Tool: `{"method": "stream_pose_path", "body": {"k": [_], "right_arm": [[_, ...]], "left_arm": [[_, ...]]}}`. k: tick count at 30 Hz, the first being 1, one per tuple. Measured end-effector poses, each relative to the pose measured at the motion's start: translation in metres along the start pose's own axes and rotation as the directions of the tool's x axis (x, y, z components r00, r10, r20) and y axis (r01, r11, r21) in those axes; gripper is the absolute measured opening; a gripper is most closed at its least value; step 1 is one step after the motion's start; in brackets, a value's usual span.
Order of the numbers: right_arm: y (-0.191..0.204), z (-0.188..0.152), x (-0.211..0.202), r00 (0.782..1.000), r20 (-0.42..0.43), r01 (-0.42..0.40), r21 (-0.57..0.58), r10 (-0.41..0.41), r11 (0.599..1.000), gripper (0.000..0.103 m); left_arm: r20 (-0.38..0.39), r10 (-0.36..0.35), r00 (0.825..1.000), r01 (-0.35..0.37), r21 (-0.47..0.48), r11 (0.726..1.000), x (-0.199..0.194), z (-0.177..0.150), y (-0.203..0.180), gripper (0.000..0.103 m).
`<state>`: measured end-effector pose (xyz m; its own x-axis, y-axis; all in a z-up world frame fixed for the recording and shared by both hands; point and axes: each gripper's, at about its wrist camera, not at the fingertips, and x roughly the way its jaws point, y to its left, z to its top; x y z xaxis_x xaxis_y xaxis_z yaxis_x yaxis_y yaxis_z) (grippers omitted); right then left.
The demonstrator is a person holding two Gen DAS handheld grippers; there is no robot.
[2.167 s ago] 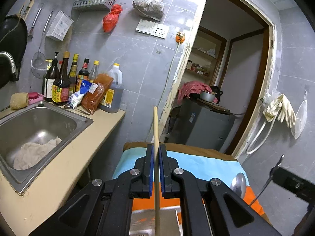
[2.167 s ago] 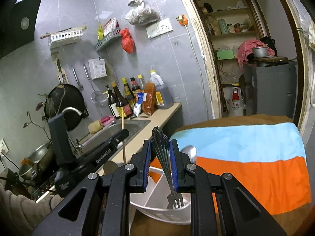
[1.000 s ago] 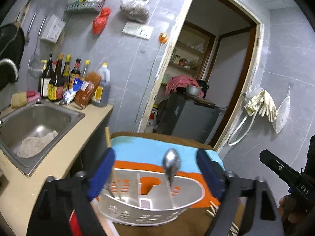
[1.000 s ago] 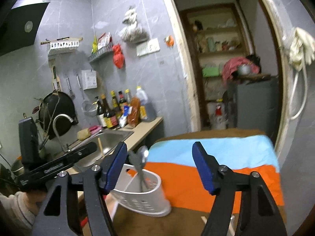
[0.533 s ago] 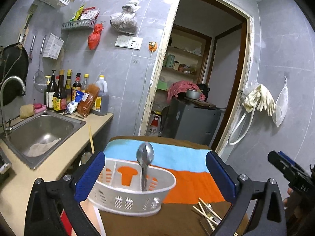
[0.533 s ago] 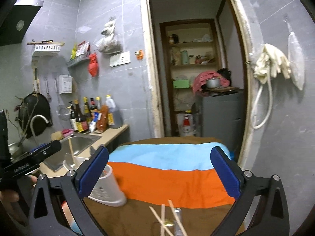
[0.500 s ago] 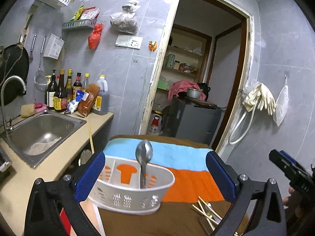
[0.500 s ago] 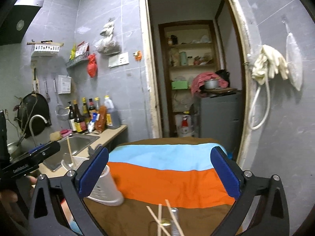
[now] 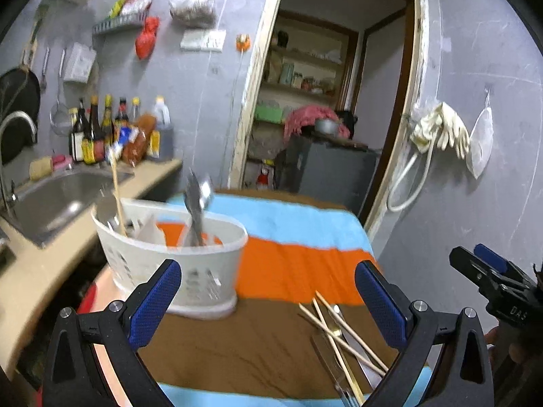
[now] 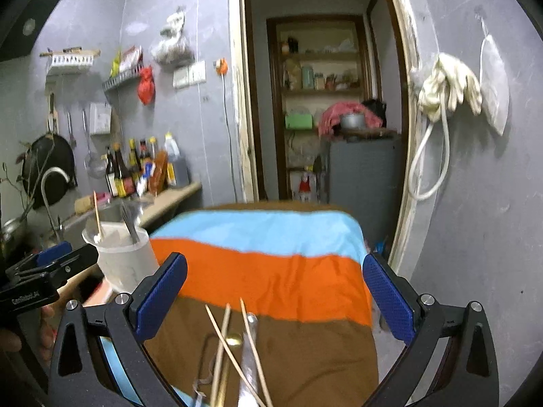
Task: Organize utensils
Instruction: 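Move both grippers back down to the utensils on the cloth, then grasp the wire metal utensil with the left gripper while the right gripper grasps a wooden chopstick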
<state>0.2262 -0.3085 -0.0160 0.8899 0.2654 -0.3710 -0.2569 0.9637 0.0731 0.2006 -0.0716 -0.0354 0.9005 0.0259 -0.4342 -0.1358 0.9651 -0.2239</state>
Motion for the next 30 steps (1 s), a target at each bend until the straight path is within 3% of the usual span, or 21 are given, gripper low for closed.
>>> {"method": "stream_pose_path", "body": {"k": [8,10,12,14,18,23,30], "right_arm": [[-0.03,-0.038,0.044,0.981,-0.172,-0.084,0.01,0.084,0.996,0.1],[-0.034,-0.048,0.057,0.972,-0.209,-0.105,0.022,0.107,0.994,0.086],[-0.036,-0.058,0.067,0.962,-0.246,-0.114,0.029,0.118,0.993,0.063],[-0.038,-0.069,0.08,0.947,-0.287,-0.139,0.043,0.145,0.989,0.056],[-0.036,-0.083,0.094,0.926,-0.332,-0.178,0.037,0.18,0.983,0.043],[-0.036,-0.094,0.105,0.907,-0.372,-0.194,0.053,0.2,0.98,0.043],[-0.038,-0.099,0.114,0.89,-0.401,-0.2,0.083,0.216,0.976,0.043]], "left_arm": [[-0.192,-0.059,0.98,0.046,-0.069,0.997,0.042,-0.038,-0.007,0.103],[-0.235,-0.078,0.969,0.061,-0.078,0.995,0.052,-0.047,-0.01,0.103],[-0.266,-0.091,0.96,0.072,-0.08,0.994,0.06,-0.055,-0.013,0.102],[-0.3,-0.102,0.949,0.083,-0.075,0.994,0.069,-0.061,-0.018,0.1],[-0.37,-0.13,0.92,0.112,-0.071,0.991,0.085,-0.071,-0.026,0.087],[-0.472,-0.168,0.866,0.144,-0.086,0.986,0.107,-0.085,-0.035,0.064],[-0.504,-0.237,0.831,0.194,-0.136,0.971,0.118,-0.088,-0.038,0.032]]}}
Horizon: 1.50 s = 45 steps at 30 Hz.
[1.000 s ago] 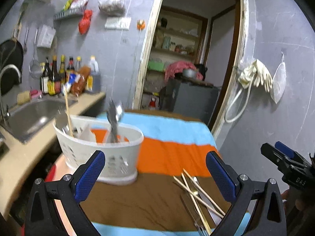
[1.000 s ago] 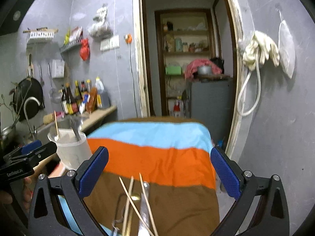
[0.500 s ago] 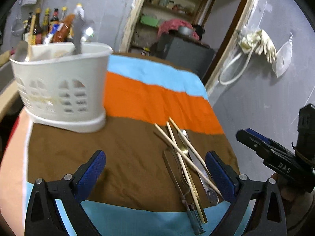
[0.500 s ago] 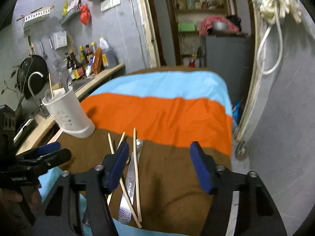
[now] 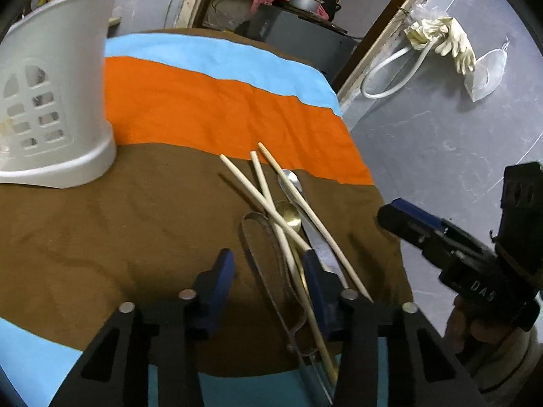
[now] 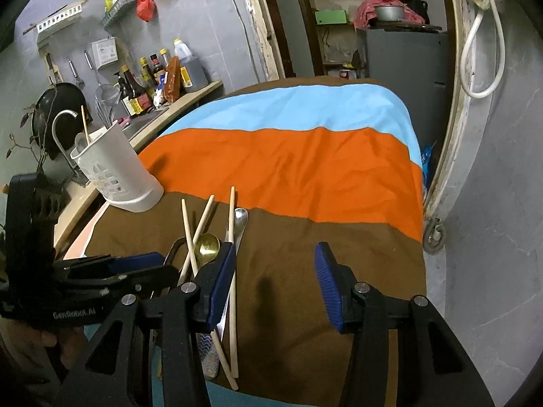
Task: Organize utensils
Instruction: 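Grasp the wire metal utensil with the left gripper while the right gripper grasps a wooden chopstick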
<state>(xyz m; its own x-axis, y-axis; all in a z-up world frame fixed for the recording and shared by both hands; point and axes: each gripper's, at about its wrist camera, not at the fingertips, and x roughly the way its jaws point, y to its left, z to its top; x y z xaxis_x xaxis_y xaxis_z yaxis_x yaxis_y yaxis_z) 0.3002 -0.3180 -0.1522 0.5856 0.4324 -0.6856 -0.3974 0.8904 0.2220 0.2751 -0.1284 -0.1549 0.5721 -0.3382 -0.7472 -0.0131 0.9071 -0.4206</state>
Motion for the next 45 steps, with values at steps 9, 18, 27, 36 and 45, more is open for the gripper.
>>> {"method": "stream_pose_path", "body": {"k": [9,18,27,36,45], "right_arm": [[0.001,-0.004,0.009,0.999,-0.029,-0.013,0.009,0.013,1.0,0.043],[0.009,-0.004,0.015,0.998,-0.053,-0.025,-0.013,0.025,1.0,0.043],[0.023,-0.005,0.029,0.994,-0.104,-0.043,-0.074,0.035,0.996,0.027],[0.036,-0.008,0.04,0.982,-0.187,-0.014,-0.166,-0.017,0.986,0.005],[0.027,-0.01,0.024,0.973,-0.209,0.06,-0.174,-0.097,0.983,0.004]], "left_arm": [[-0.068,0.002,0.998,-0.003,-0.013,1.0,0.013,0.009,-0.006,0.026],[-0.079,0.012,0.997,-0.014,-0.029,0.999,0.009,0.01,-0.003,0.022],[-0.072,0.077,0.994,-0.08,-0.049,0.996,-0.016,0.0,0.016,0.022],[-0.092,0.058,0.994,-0.068,-0.103,0.992,-0.022,-0.006,0.032,0.022],[-0.121,0.044,0.992,-0.059,-0.121,0.991,-0.016,-0.005,0.032,0.031]]}}
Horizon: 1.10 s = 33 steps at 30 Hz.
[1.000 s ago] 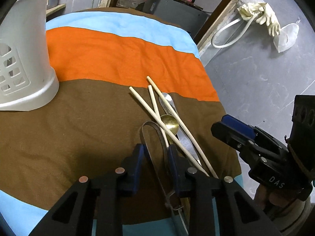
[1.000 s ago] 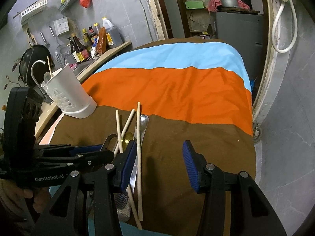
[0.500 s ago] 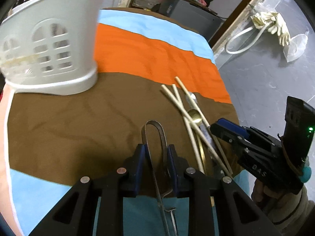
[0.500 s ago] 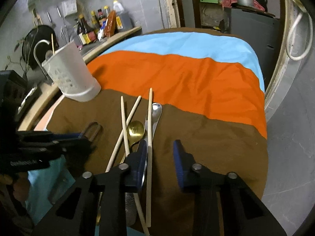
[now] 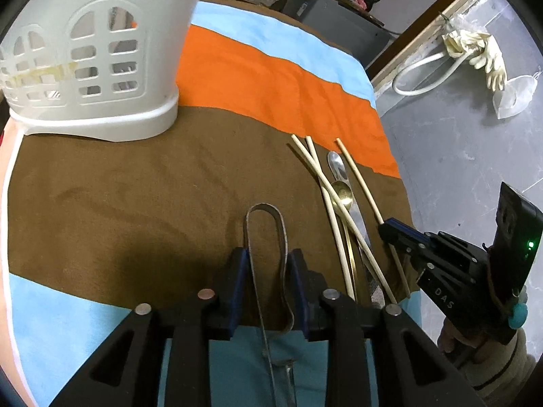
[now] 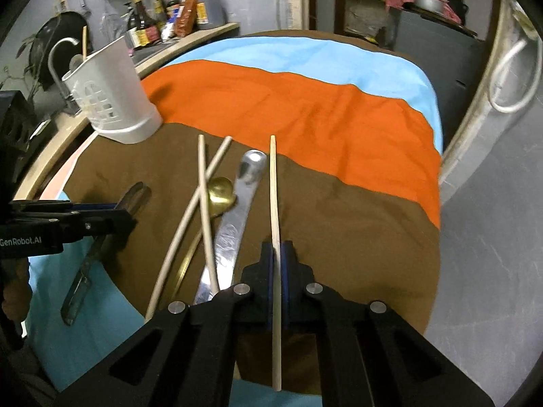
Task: Organize utensils
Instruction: 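Grasp the wire metal utensil with the left gripper while the right gripper grasps a wooden chopstick, then lift the wire utensil with the left gripper while the right gripper carries the chopstick to the caddy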
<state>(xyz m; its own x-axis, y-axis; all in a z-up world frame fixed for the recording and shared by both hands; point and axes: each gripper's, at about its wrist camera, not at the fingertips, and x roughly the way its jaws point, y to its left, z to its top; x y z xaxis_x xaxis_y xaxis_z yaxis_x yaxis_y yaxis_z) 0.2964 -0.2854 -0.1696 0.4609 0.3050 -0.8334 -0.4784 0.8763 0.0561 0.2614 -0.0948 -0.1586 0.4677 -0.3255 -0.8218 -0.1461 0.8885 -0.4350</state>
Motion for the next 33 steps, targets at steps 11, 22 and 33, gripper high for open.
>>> {"method": "stream_pose_path", "body": {"k": [11,22,33], "right_arm": [[-0.003,0.016,0.012,0.999,-0.045,0.001,0.01,-0.001,1.0,0.004],[0.007,0.048,0.04,0.994,-0.109,0.004,0.039,0.001,0.999,0.006],[-0.001,0.054,0.02,0.997,-0.033,-0.06,0.16,0.066,0.985,0.004]], "left_arm": [[-0.022,0.116,0.993,-0.111,0.174,0.978,0.012,0.005,-0.029,0.035],[-0.099,0.005,0.995,0.002,0.065,0.998,0.017,0.025,-0.001,0.023],[0.003,-0.047,0.999,0.047,0.054,0.997,-0.012,0.023,-0.002,0.022]]}}
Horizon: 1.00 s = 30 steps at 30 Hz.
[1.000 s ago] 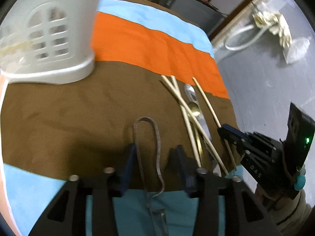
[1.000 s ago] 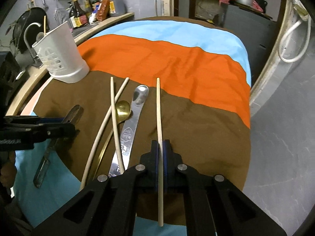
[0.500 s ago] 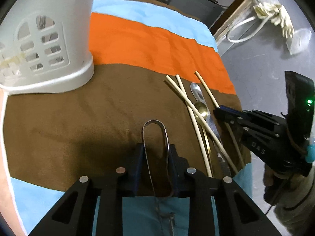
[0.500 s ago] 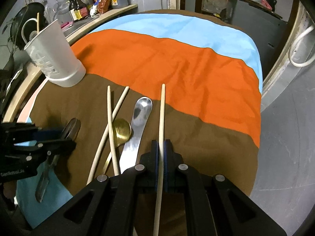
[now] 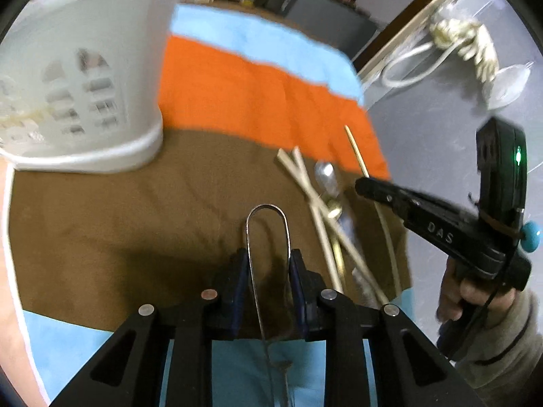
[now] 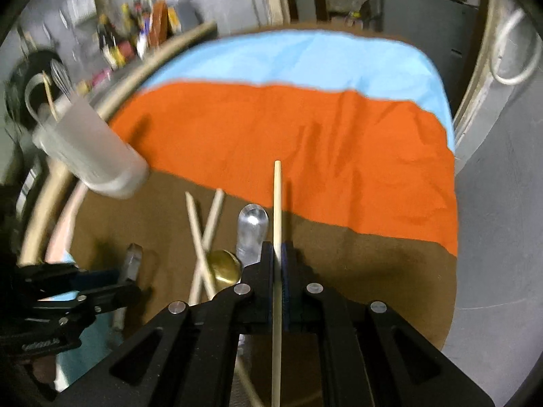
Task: Organize utensils
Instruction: 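Lift the wire utensil with the left gripper while the right gripper carries the chopstick to the caddy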
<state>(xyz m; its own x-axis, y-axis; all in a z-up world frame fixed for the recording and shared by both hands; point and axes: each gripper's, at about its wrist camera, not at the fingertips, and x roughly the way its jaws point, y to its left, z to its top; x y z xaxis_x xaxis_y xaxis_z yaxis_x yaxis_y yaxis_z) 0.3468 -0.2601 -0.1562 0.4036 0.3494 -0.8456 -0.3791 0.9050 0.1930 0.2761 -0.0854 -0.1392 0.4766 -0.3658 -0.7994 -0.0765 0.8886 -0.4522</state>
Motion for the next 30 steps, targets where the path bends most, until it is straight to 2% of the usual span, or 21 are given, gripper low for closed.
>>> {"method": "stream_pose_path", "body": {"k": [4,6,12,14,21,25,29,30], "right_arm": [[0.003,-0.005,-0.039,0.981,0.177,-0.089,0.054,0.079,0.995,0.004],[0.01,-0.007,-0.054,0.961,0.255,-0.126,0.05,0.11,0.991,0.004],[0.041,-0.008,-0.085,0.908,0.394,-0.16,0.006,0.145,0.987,0.004],[0.058,-0.004,-0.094,0.882,0.446,-0.164,-0.012,0.152,0.986,0.004],[0.1,0.022,-0.116,0.81,0.559,-0.181,-0.049,0.177,0.982,0.004],[0.124,0.033,-0.132,0.741,0.64,-0.198,-0.083,0.204,0.977,0.004],[0.148,0.046,-0.138,0.686,0.692,-0.208,-0.11,0.225,0.972,0.004],[0.151,0.049,-0.14,0.679,0.698,-0.212,-0.112,0.228,0.971,0.004]], "left_arm": [[0.114,-0.04,0.993,0.038,0.02,0.999,-0.029,0.002,-0.001,0.022],[0.168,-0.052,0.984,0.046,0.04,0.998,-0.043,0.002,-0.002,0.022],[0.313,-0.066,0.948,0.032,0.113,0.993,-0.08,0.01,-0.005,0.022],[0.352,-0.072,0.933,0.028,0.13,0.991,-0.095,0.018,-0.002,0.022],[0.429,-0.078,0.9,0.013,0.153,0.988,-0.138,0.043,0.014,0.022],[0.452,-0.053,0.89,-0.02,0.154,0.988,-0.166,0.055,0.028,0.022],[0.484,-0.029,0.875,-0.055,0.159,0.986,-0.196,0.063,0.042,0.022],[0.489,-0.024,0.872,-0.062,0.158,0.985,-0.201,0.065,0.044,0.022]]}}
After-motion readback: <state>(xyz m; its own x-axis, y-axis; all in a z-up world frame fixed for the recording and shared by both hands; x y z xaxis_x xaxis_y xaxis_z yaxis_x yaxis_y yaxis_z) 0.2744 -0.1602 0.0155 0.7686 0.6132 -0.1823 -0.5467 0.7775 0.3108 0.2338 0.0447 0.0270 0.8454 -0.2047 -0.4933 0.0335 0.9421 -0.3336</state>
